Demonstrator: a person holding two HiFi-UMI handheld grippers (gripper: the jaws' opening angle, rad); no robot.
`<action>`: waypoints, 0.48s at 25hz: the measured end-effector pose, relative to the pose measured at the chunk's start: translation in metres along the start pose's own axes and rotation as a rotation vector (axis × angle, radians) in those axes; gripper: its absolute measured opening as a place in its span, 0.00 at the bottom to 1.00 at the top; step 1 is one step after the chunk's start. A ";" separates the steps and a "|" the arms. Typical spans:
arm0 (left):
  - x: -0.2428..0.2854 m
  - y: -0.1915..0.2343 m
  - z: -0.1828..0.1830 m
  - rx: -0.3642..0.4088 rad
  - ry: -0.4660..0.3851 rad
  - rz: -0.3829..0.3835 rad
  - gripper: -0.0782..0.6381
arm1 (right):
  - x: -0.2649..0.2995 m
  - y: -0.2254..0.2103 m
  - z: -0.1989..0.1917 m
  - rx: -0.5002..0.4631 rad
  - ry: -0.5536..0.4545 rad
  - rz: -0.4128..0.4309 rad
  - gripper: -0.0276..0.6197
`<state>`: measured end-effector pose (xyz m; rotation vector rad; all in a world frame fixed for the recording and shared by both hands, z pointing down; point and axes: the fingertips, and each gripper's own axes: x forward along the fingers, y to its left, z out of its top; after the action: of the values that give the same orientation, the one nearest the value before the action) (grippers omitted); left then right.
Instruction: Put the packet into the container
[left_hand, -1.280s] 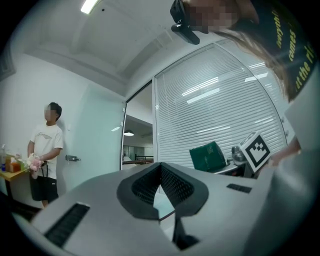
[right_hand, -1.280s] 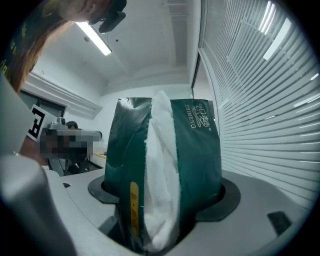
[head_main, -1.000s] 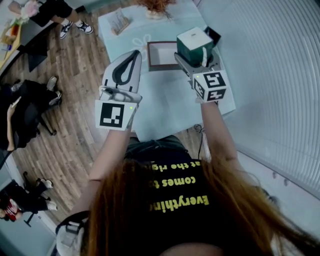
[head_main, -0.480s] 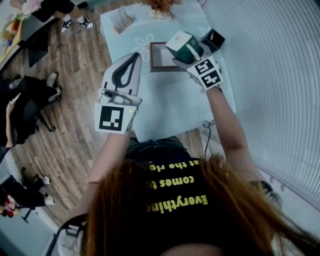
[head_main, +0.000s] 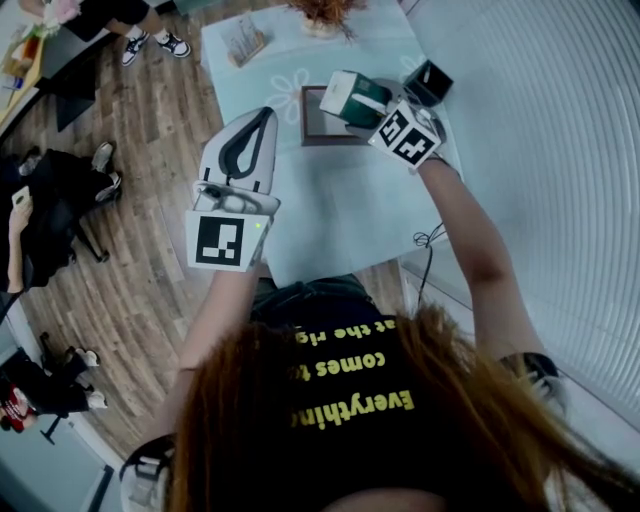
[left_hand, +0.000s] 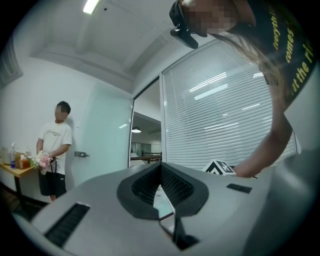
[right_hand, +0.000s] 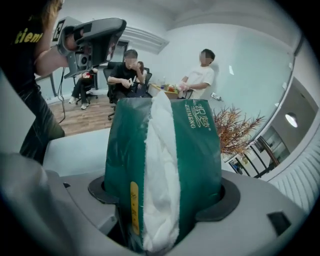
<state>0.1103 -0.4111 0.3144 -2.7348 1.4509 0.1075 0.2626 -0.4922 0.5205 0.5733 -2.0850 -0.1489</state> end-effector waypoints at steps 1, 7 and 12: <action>-0.001 0.001 0.000 0.002 -0.001 0.003 0.11 | 0.002 0.001 0.001 -0.033 0.013 0.015 0.69; -0.005 0.009 -0.002 0.003 0.004 0.025 0.11 | 0.017 0.008 -0.003 -0.168 0.087 0.105 0.69; -0.009 0.012 -0.004 0.002 0.012 0.039 0.11 | 0.031 0.009 -0.005 -0.235 0.130 0.171 0.69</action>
<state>0.0957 -0.4107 0.3186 -2.7110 1.5066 0.0912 0.2498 -0.4977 0.5503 0.2549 -1.9456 -0.2475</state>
